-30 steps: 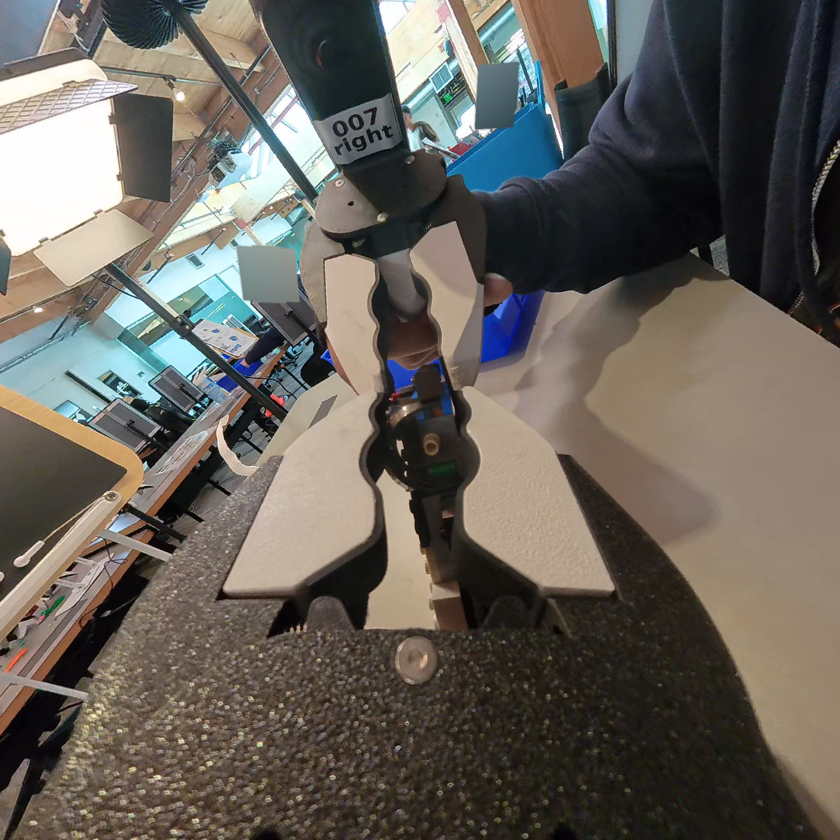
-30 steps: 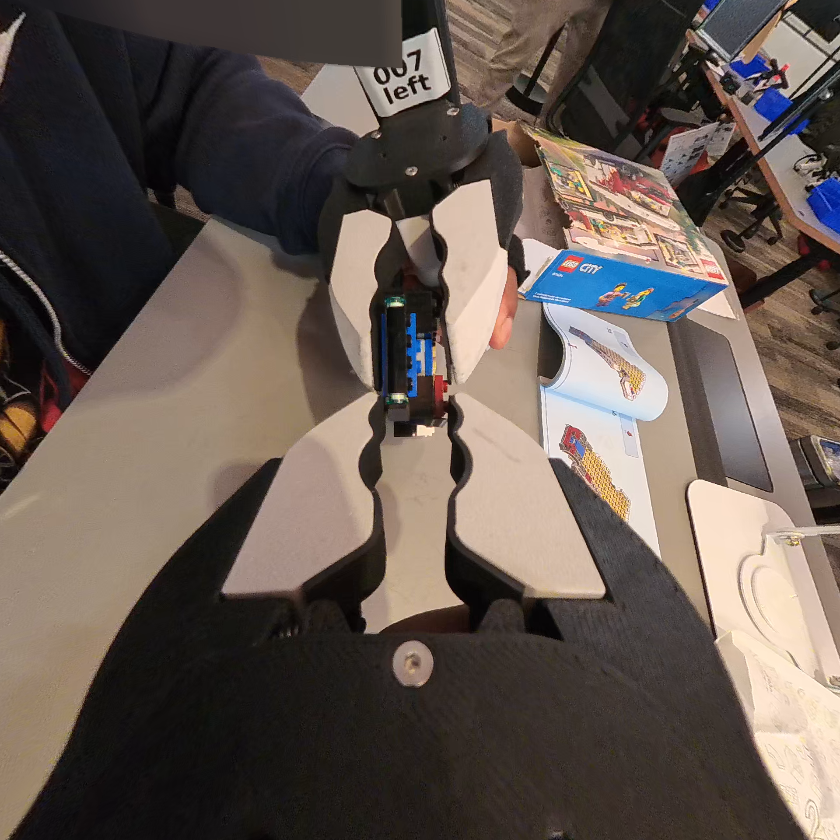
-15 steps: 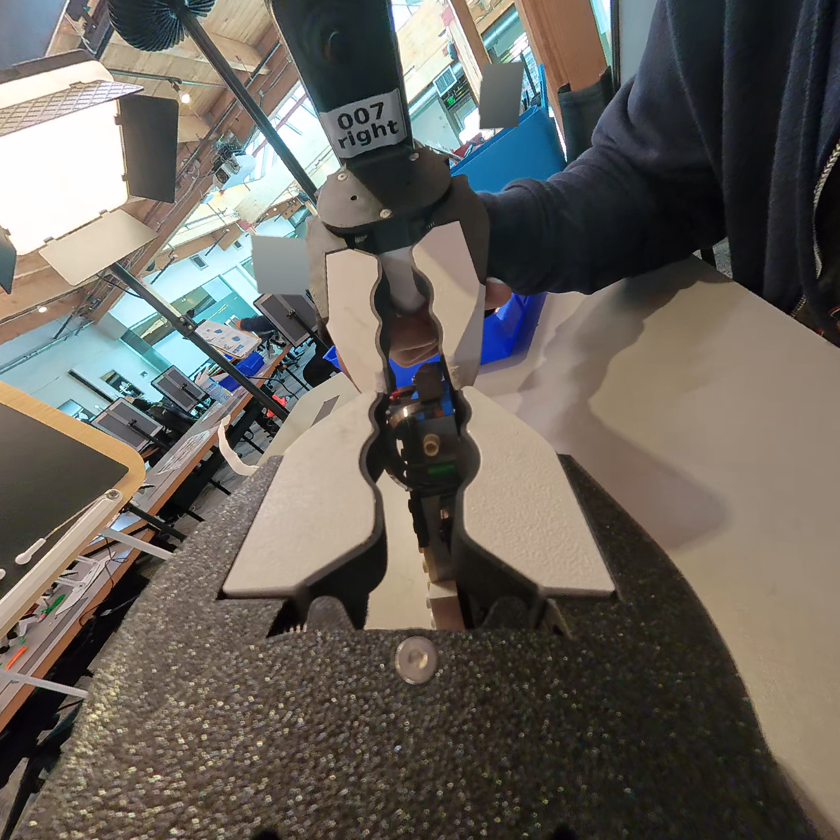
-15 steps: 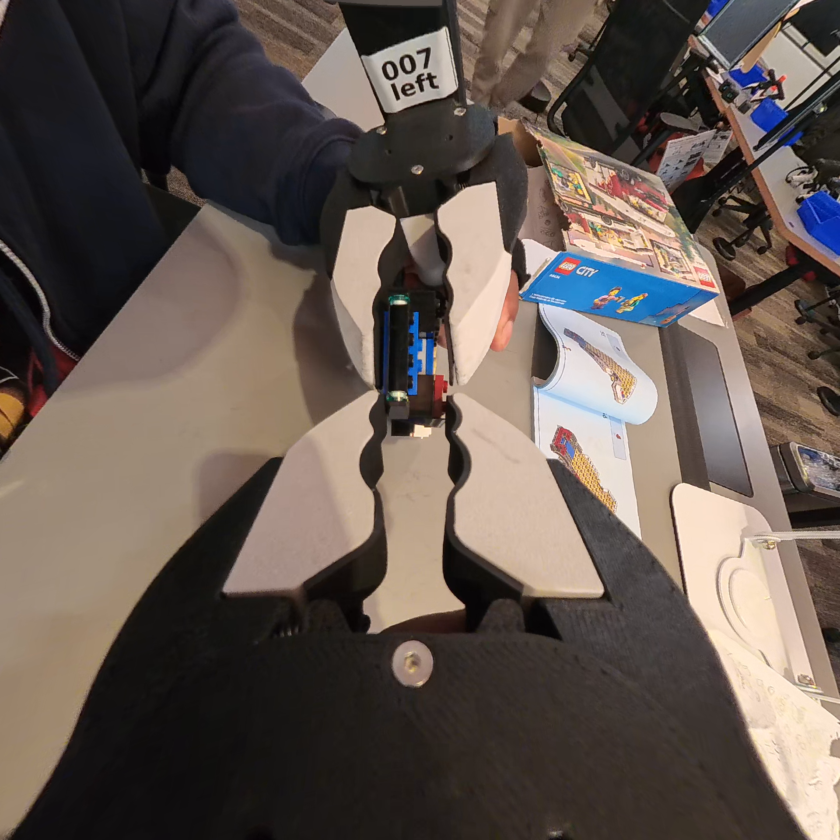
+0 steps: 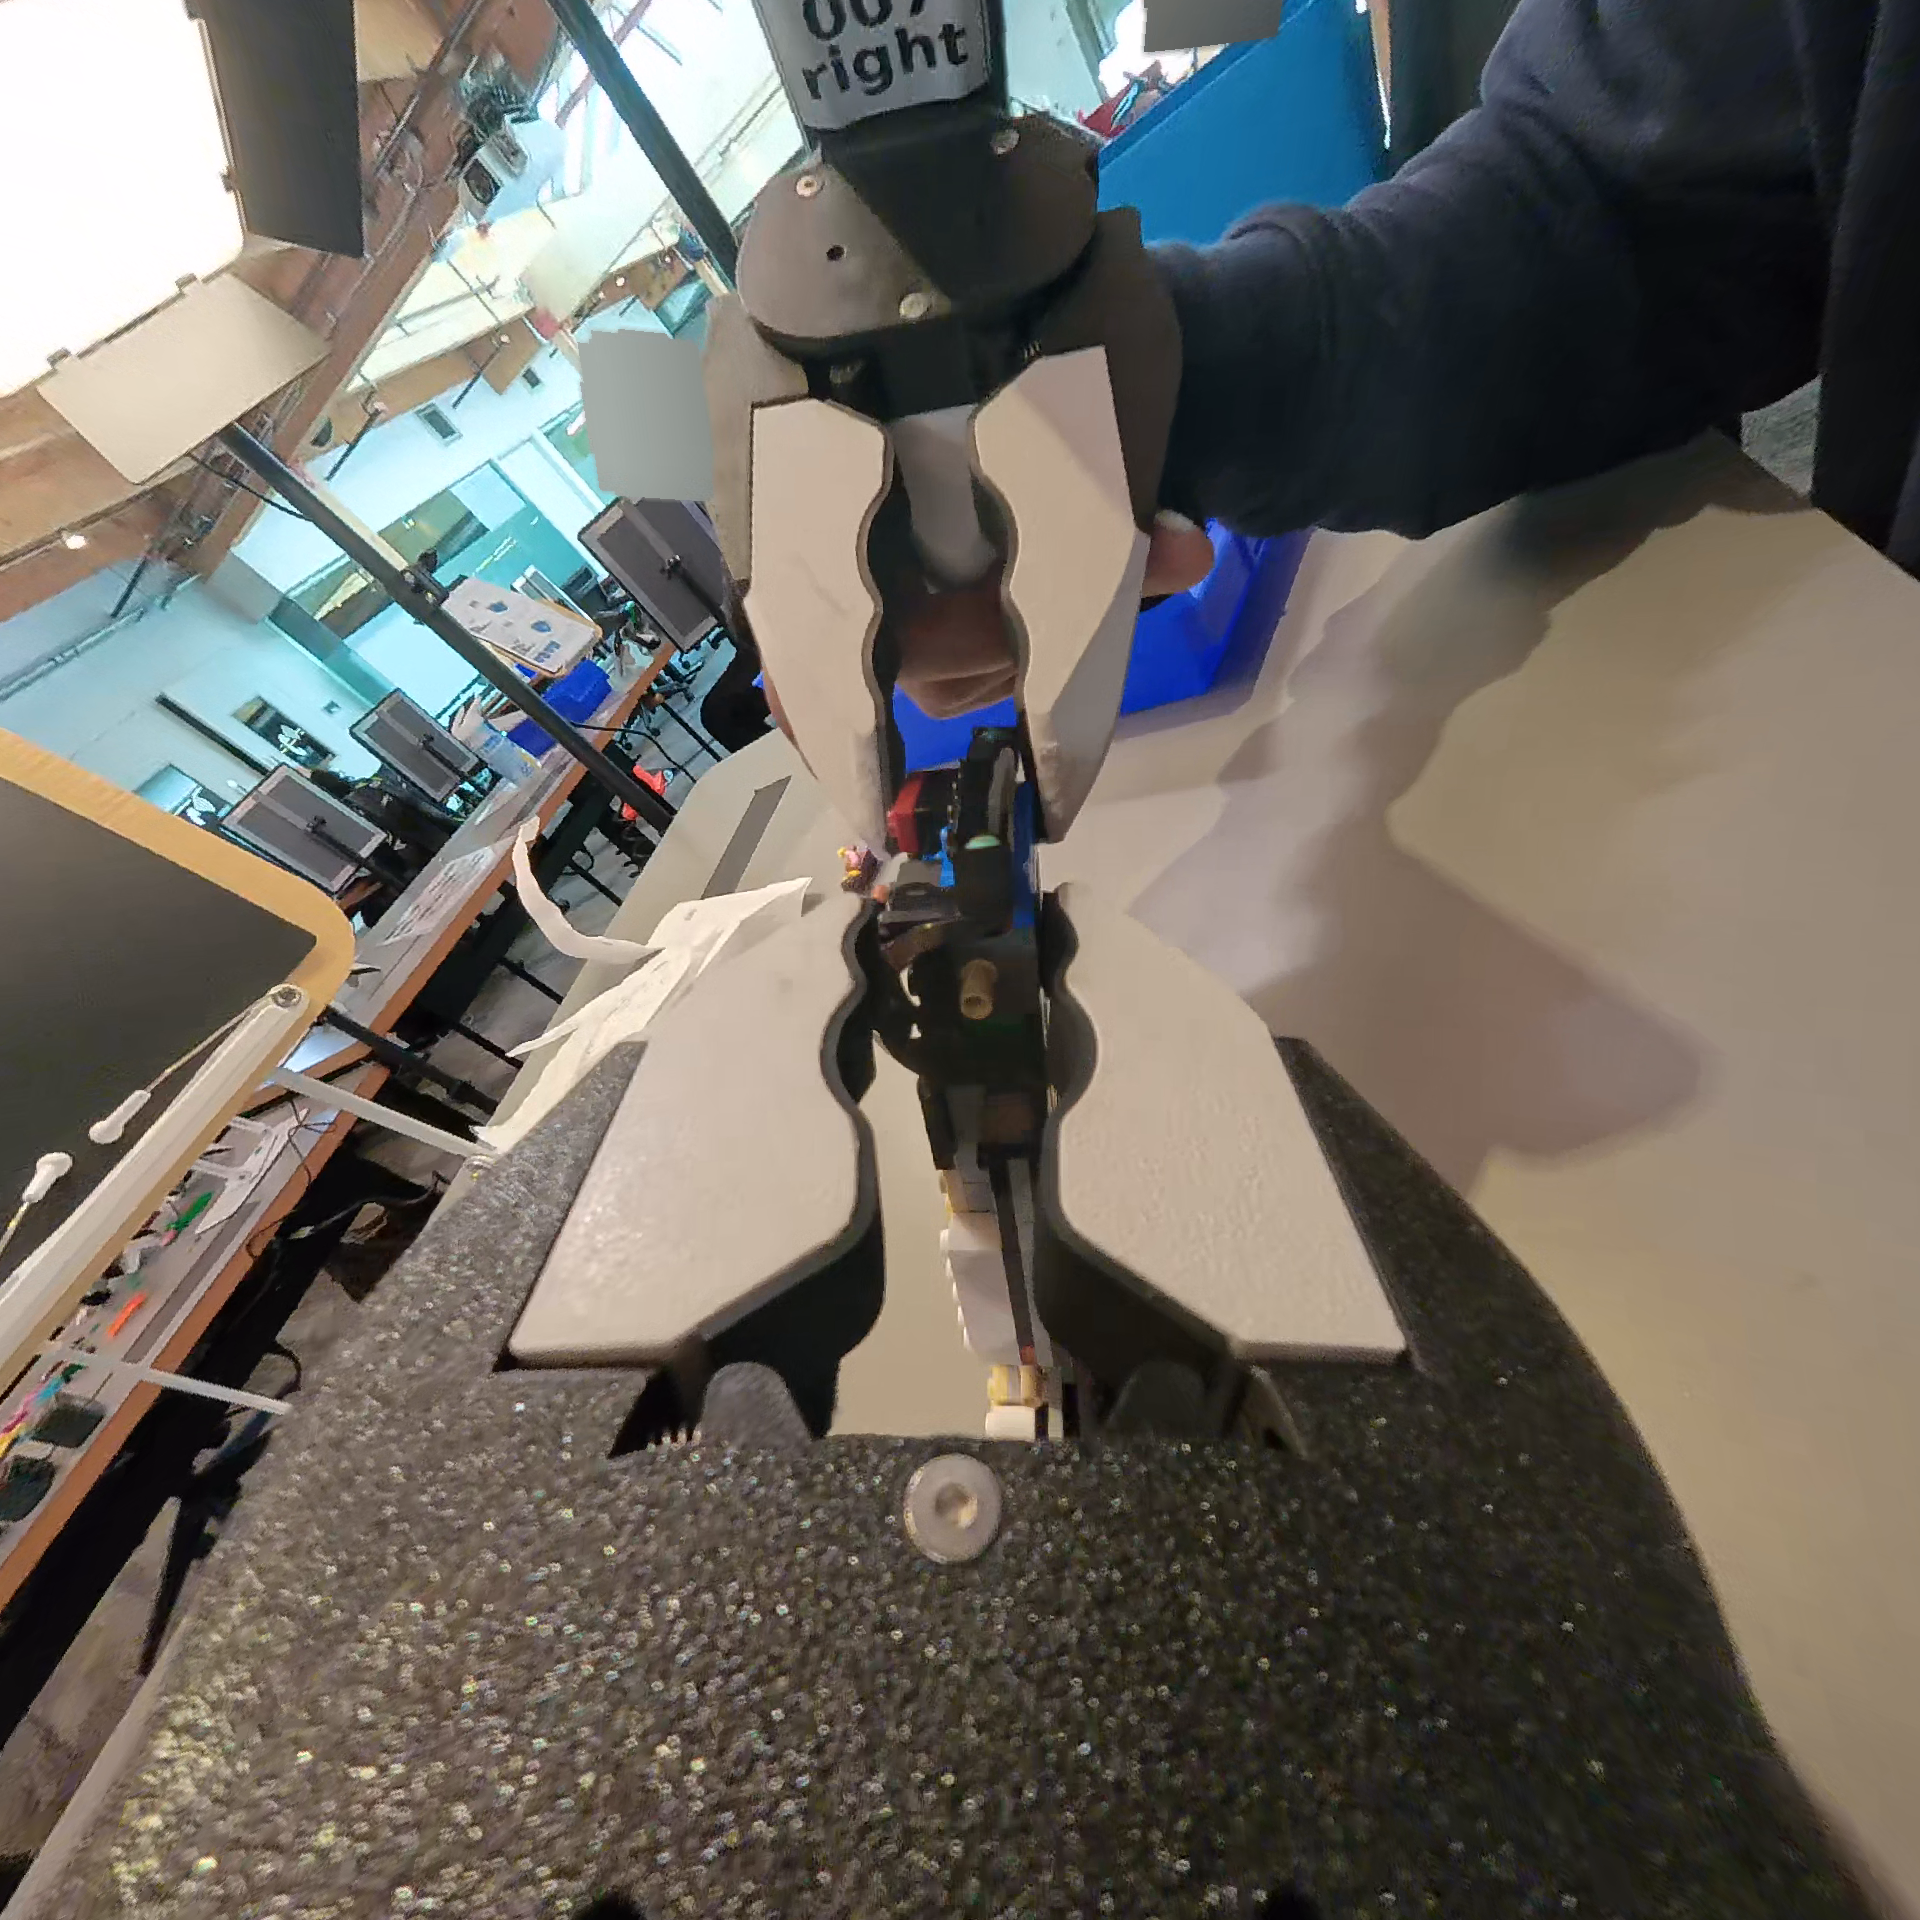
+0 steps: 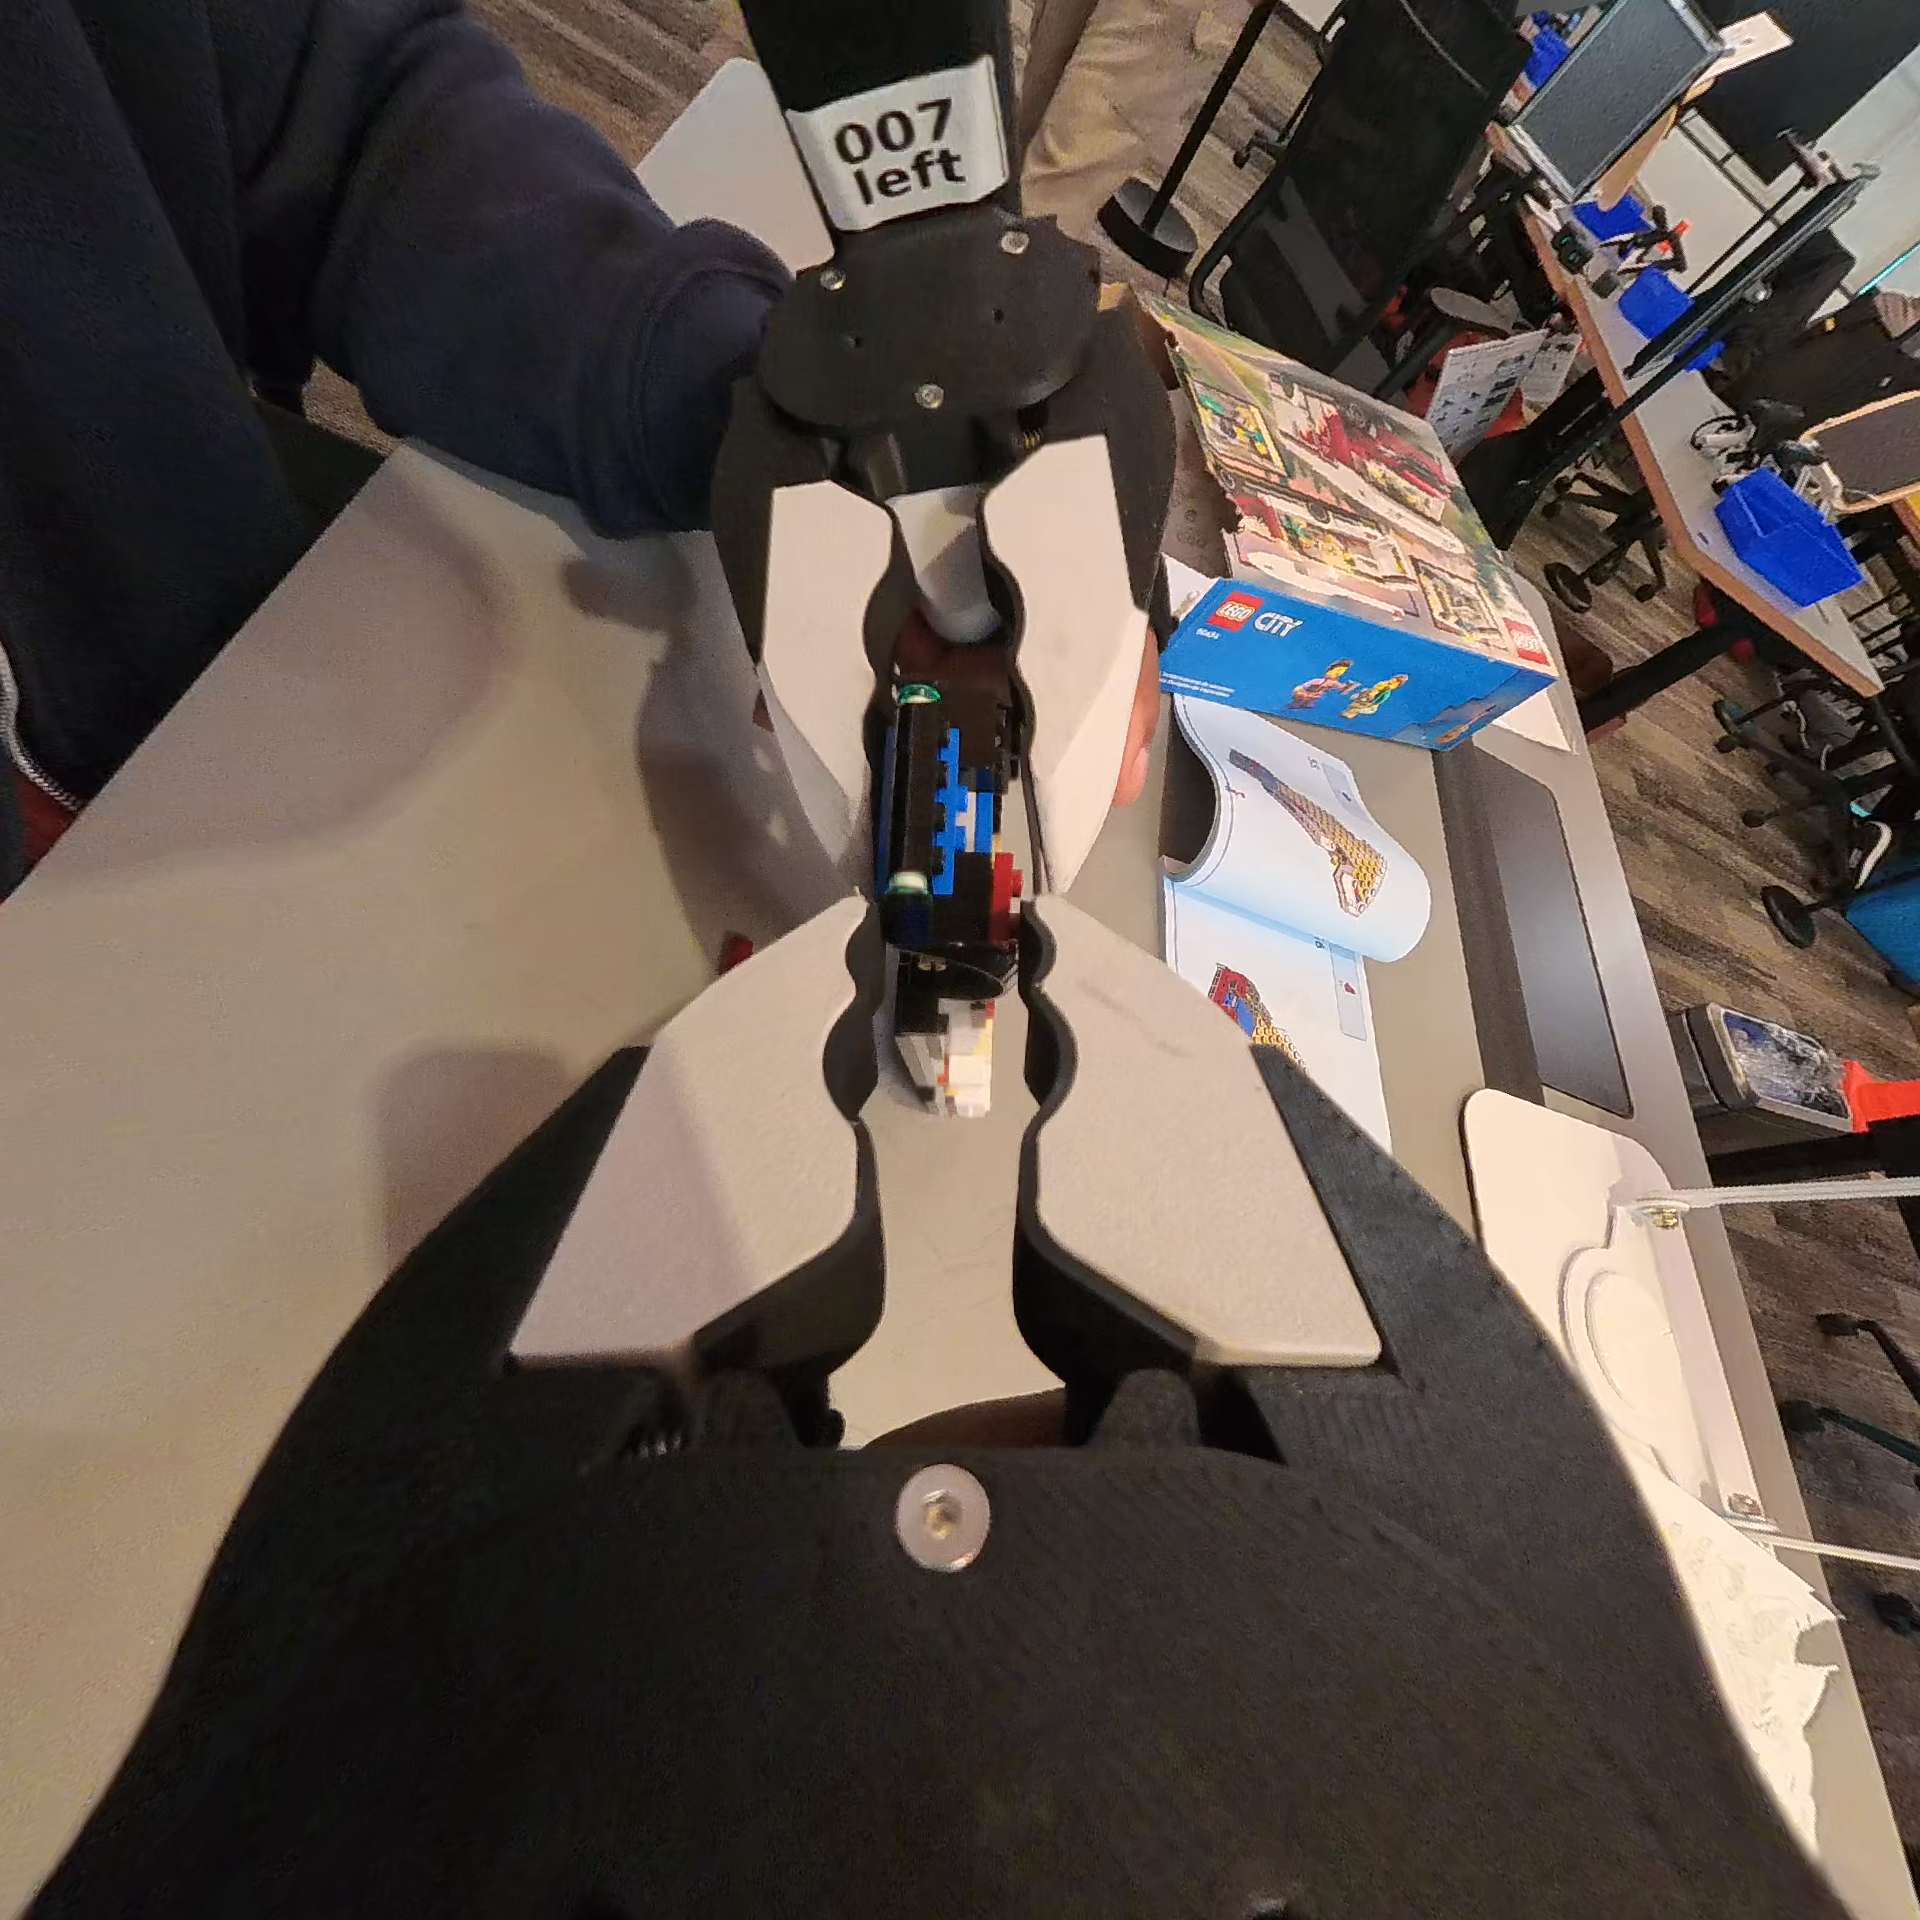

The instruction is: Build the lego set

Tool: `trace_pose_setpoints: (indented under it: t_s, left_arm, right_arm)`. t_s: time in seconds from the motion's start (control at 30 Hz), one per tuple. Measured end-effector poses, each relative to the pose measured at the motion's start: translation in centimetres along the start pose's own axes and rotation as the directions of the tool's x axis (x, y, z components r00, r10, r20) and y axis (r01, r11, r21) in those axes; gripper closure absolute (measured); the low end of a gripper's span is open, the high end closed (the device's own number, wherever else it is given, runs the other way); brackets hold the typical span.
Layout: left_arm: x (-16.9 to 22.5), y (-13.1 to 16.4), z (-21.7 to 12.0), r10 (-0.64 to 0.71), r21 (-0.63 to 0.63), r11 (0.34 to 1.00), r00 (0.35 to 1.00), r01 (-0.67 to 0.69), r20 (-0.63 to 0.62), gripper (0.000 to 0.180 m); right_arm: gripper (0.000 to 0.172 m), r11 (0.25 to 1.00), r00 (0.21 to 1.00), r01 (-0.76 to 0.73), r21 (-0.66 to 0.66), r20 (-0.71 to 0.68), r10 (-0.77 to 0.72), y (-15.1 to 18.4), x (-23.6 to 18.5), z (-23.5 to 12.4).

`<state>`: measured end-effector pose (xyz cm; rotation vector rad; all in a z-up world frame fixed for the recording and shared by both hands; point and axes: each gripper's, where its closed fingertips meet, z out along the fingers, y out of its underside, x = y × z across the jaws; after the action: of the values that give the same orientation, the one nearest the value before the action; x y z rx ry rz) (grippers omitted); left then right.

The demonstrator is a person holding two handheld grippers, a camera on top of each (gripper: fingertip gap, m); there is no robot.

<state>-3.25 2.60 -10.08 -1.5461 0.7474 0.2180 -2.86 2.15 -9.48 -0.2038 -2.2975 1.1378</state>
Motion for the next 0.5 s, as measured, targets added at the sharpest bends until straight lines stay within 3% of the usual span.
trace_pose_setpoints:
  t_s: [0.17, 0.33, 0.5]
  left_arm:
    - [0.15, 0.18, 0.10, 0.055, -0.035, 0.998, 0.998, -0.054, 0.009, 0.152]
    - [0.16, -0.07, 0.24, 0.100, -0.053, 0.994, 0.995, -0.098, 0.028, 0.153]
    - [0.19, -0.23, 0.32, 0.107, -0.057, 0.993, 0.994, -0.105, 0.029, 0.153]
  right_arm:
    - [0.147, 0.998, 0.999, 0.050, -0.037, -0.012, -0.051, 0.22, -0.08, 0.05]
    - [0.132, 0.993, 0.997, 0.082, -0.082, 0.008, -0.081, 0.05, -0.05, -0.37]
    - [0.133, 0.989, 0.995, 0.099, -0.109, 0.033, -0.096, -0.18, -0.35, 0.37]
